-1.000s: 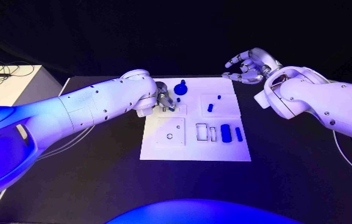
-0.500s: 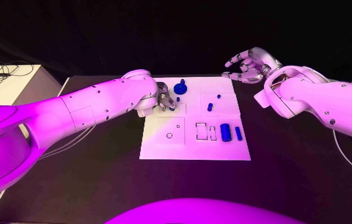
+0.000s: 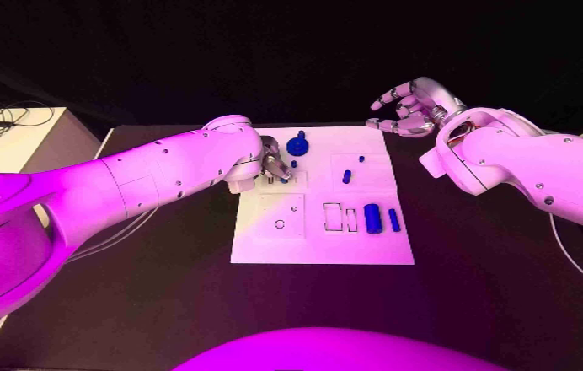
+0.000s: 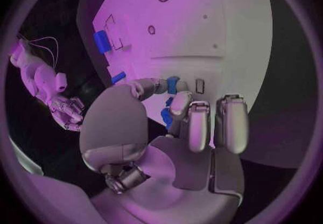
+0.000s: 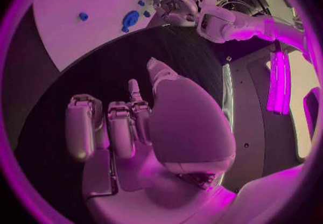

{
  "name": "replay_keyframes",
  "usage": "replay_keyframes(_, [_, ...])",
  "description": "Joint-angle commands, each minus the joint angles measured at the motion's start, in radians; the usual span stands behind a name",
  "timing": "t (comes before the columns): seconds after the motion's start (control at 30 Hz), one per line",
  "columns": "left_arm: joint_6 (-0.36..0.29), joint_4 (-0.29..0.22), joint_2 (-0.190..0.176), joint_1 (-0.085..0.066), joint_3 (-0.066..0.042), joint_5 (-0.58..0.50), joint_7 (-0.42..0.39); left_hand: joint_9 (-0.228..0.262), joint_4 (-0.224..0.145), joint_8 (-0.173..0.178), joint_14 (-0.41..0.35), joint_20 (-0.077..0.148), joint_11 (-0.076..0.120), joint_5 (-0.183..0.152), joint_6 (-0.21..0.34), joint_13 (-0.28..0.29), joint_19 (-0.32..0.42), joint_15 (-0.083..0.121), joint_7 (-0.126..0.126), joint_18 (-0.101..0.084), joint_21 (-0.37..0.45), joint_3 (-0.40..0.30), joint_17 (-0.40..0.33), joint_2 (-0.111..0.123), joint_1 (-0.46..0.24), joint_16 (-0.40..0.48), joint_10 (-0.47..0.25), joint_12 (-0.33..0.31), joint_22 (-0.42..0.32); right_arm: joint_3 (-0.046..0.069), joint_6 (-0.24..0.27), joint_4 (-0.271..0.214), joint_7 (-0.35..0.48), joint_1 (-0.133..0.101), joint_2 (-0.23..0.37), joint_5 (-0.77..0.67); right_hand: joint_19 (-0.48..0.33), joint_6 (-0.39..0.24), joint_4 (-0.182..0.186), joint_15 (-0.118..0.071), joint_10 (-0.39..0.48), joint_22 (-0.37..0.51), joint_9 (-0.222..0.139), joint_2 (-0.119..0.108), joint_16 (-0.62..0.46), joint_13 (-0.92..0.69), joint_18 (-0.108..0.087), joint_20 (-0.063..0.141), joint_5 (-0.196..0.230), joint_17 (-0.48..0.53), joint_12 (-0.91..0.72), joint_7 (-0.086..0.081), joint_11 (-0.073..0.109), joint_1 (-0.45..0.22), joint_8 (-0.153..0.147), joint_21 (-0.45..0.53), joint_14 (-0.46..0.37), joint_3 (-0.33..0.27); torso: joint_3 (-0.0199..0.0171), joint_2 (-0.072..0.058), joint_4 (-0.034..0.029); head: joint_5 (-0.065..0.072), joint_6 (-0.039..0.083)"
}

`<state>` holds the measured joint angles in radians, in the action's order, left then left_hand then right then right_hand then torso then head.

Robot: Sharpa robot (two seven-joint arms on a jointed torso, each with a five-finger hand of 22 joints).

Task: Assemble the parts on the task board

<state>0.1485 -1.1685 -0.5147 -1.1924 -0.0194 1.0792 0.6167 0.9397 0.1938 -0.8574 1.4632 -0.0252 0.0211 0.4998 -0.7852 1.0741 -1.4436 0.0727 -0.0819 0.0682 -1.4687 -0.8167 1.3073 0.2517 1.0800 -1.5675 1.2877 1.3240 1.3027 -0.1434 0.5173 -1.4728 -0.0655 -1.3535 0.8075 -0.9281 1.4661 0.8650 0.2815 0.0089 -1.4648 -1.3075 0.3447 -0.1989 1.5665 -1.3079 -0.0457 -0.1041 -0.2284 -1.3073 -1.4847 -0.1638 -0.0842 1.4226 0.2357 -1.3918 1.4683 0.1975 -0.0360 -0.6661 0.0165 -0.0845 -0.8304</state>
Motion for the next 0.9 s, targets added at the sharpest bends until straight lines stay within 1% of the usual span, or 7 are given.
replay_keyframes(0.03, [0.000,0.000,0.010,0.010,0.007,-0.022,-0.002,0.006,-0.153,0.005,0.108,-0.001,0.002,-0.012,-0.027,-0.002,-0.007,0.008,0.033,-0.014,-0.002,-0.137,0.263,-0.007,-0.012,-0.003,0.008,0.002,-0.001,0.000,-0.009,-0.002,0.006,0.000,0.000,-0.011,0.037,-0.010,0.004,-0.004,-0.007,-0.110,0.002,0.001,0.004,-0.171,0.000,0.001,0.007,-0.263,0.004,-0.002,0.002,-0.011,0.011,0.008,0.102,0.000,0.0004,0.000,-0.0007,0.002,0.001])
replay_keyframes(0.13, [-0.020,0.004,0.012,0.010,0.007,-0.025,-0.003,0.009,-0.139,0.012,0.108,0.001,0.004,-0.020,-0.020,-0.016,-0.007,0.009,0.037,-0.014,-0.001,-0.109,0.263,-0.010,-0.022,-0.003,0.000,-0.007,0.000,0.000,-0.008,-0.002,0.007,0.000,0.000,-0.011,0.037,-0.010,0.004,-0.004,-0.007,-0.110,0.002,0.001,0.004,-0.171,0.000,0.001,0.007,-0.263,0.004,-0.002,0.002,-0.011,0.011,0.008,0.102,0.000,0.0004,0.000,-0.0010,0.003,0.002])
replay_keyframes(0.2, [-0.031,0.006,0.014,0.010,0.007,-0.026,-0.003,0.007,-0.112,0.027,0.108,0.003,0.007,-0.027,-0.015,-0.030,-0.006,0.010,0.040,-0.014,0.001,-0.057,0.263,-0.017,-0.034,-0.003,-0.011,-0.015,-0.001,0.000,-0.008,-0.003,0.007,0.000,0.000,-0.011,0.037,-0.010,0.004,-0.004,-0.007,-0.110,0.002,0.001,0.004,-0.171,0.000,0.001,0.007,-0.263,0.004,-0.002,0.002,-0.011,0.011,0.008,0.102,0.000,0.0003,0.000,-0.0011,0.003,0.002])
replay_keyframes(0.27, [-0.039,0.008,0.015,0.010,0.008,-0.027,-0.003,-0.010,-0.071,0.062,0.108,0.003,0.001,-0.029,-0.015,-0.046,-0.006,0.007,0.035,-0.014,0.003,0.036,0.263,-0.024,-0.048,-0.003,-0.030,-0.023,-0.001,0.000,-0.007,-0.003,0.007,0.000,0.001,-0.011,0.037,-0.010,0.004,-0.004,-0.007,-0.110,0.002,0.001,0.004,-0.171,0.000,0.001,0.007,-0.263,0.004,-0.002,0.002,-0.011,0.011,0.008,0.102,0.000,0.0001,0.000,-0.0014,0.004,0.003])
replay_keyframes(0.3, [-0.040,0.009,0.015,0.010,0.008,-0.028,-0.003,-0.013,-0.068,0.067,0.108,0.003,0.000,-0.029,-0.015,-0.049,-0.006,0.006,0.034,-0.014,0.003,0.046,0.263,-0.025,-0.046,-0.003,-0.034,-0.025,-0.001,0.000,-0.007,-0.003,0.007,0.000,0.001,-0.011,0.037,-0.010,0.004,-0.004,-0.007,-0.110,0.002,0.001,0.004,-0.171,0.000,0.001,0.007,-0.263,0.004,-0.002,0.002,-0.011,0.011,0.008,0.102,0.000,0.0001,0.000,-0.0014,0.004,0.003])
replay_keyframes(0.43, [-0.038,0.012,0.017,0.010,0.008,-0.029,-0.001,-0.025,-0.033,0.091,0.108,-0.002,-0.007,-0.029,-0.023,-0.062,-0.004,0.000,0.027,-0.013,0.006,0.119,0.263,-0.015,-0.048,-0.003,-0.051,-0.031,-0.004,0.000,-0.006,-0.003,0.008,0.000,0.001,-0.010,0.036,-0.011,0.004,-0.004,-0.004,-0.107,0.002,0.001,0.004,-0.167,-0.001,0.001,0.007,-0.263,0.008,-0.002,0.002,-0.012,0.012,0.011,0.102,0.000,0.0004,0.001,-0.0011,0.005,0.003])
replay_keyframes(0.9, [-0.030,0.011,0.005,0.011,0.008,-0.030,0.000,-0.023,0.042,0.102,0.108,-0.004,-0.008,-0.030,-0.046,-0.038,-0.004,-0.001,0.026,-0.013,0.008,0.304,0.263,0.013,-0.022,-0.003,-0.040,-0.013,-0.004,0.000,0.010,-0.005,0.019,0.000,0.003,-0.007,0.037,-0.012,0.004,-0.004,-0.005,-0.108,0.002,0.000,0.004,-0.168,-0.001,0.001,0.007,-0.263,0.007,-0.002,0.002,-0.012,0.012,0.011,0.102,0.000,0.0012,0.000,-0.0016,0.008,0.006])
